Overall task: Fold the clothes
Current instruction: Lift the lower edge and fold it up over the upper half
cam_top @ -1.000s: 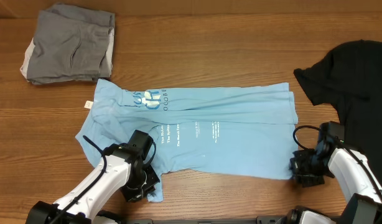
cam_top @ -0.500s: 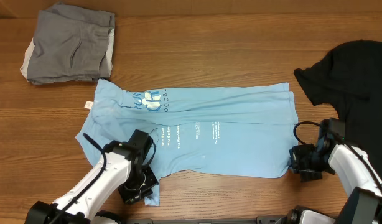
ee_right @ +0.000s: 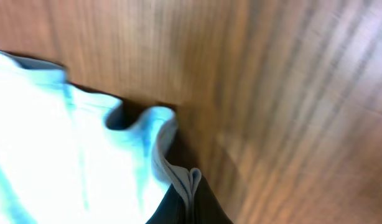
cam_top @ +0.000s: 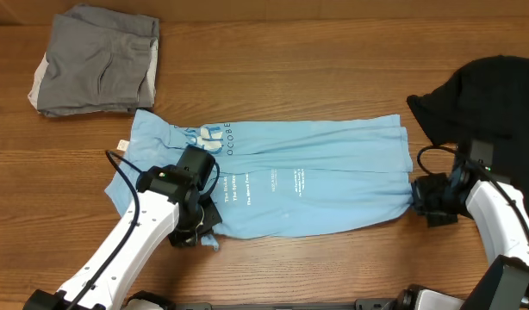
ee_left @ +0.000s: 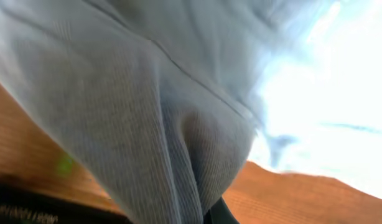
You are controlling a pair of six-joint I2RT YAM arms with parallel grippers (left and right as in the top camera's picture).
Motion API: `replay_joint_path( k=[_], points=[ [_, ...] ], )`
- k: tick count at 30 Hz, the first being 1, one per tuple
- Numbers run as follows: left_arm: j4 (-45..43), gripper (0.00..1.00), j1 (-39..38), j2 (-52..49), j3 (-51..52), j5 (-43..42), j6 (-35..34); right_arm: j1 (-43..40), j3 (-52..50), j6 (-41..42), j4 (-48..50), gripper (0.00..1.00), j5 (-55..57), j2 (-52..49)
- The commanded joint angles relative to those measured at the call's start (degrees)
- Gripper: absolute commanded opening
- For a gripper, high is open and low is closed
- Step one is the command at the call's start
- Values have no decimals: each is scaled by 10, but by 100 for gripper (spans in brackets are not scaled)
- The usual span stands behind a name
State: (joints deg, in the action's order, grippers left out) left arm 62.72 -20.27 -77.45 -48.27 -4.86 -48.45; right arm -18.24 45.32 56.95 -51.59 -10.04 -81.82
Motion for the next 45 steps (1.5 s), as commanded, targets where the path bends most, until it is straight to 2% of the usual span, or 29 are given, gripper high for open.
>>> replay_joint_path(
  k=[1,4,8,14,24,35,45],
  points=[
    [-18,4,4,-3,-12,65,11,4,12,-1,19,4,10,0],
    [-49,4,18,-4,-12,88,15,4,12,-1,48,4,10,0],
    [-105,4,43,-4,-14,82,61,4,12,9,63,4,3,0],
    [-107,4,54,-3,-52,102,100,4,12,16,87,4,-11,0],
    [-149,4,54,-7,-82,146,101,31,12,17,157,4,-42,-5],
    [-183,4,54,-10,-82,271,101,70,12,33,257,4,-25,-33],
    [-229,9,54,-38,-82,278,101,70,12,37,306,8,4,-45]
  ],
)
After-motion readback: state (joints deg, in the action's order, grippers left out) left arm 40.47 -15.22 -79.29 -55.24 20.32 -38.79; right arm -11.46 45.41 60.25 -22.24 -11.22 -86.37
